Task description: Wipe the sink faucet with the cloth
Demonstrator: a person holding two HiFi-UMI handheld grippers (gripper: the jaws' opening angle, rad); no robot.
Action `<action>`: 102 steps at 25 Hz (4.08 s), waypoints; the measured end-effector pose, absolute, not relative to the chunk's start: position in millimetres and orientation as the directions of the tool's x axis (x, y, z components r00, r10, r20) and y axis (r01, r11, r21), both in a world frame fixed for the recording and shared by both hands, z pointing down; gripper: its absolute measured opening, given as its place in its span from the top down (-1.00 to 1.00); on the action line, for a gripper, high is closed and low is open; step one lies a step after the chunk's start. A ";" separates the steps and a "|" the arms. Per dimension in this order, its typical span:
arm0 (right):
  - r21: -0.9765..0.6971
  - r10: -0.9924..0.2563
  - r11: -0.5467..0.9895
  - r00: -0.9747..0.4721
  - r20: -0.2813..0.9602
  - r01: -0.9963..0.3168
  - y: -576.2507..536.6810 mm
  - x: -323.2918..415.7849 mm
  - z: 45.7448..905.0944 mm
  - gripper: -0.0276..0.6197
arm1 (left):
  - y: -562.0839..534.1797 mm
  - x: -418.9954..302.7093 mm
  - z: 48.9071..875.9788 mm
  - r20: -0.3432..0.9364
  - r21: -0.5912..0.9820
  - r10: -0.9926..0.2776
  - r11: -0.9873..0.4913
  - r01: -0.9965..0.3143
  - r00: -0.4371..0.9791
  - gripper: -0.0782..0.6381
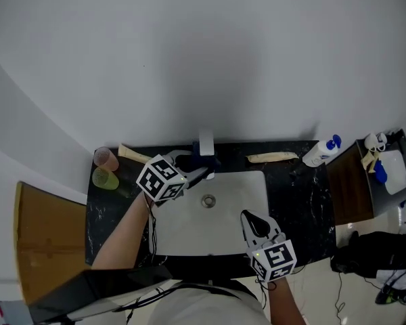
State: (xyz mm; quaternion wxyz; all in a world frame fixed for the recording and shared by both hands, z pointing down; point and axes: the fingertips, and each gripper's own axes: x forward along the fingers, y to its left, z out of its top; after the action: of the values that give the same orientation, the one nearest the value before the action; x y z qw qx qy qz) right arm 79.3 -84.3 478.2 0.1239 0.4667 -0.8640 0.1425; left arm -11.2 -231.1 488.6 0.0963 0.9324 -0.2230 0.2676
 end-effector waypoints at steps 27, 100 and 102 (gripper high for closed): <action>-0.133 -0.774 0.505 -0.516 0.368 -0.853 -82.4 87.5 485.1 0.91 | -322.7 -54.8 453.5 0.291 0.204 -0.682 -0.641 -0.740 0.671 0.45; -0.122 -0.764 0.502 -0.505 0.402 -0.856 -71.0 75.5 494.3 0.91 | -287.0 -45.1 574.2 0.772 -0.570 -0.547 -0.821 -0.028 0.324 0.46; -0.121 -0.769 0.488 -0.492 0.409 -0.864 -68.7 82.2 496.2 0.91 | -277.2 -39.4 589.9 0.795 -0.535 -0.510 -0.845 -0.017 0.329 0.46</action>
State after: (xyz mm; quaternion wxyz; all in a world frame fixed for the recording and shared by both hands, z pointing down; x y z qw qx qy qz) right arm 82.2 -68.7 496.2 0.1516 0.4808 -0.8492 0.1571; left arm -39.4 -277.2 589.9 -0.2222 0.7843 -0.1679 0.5544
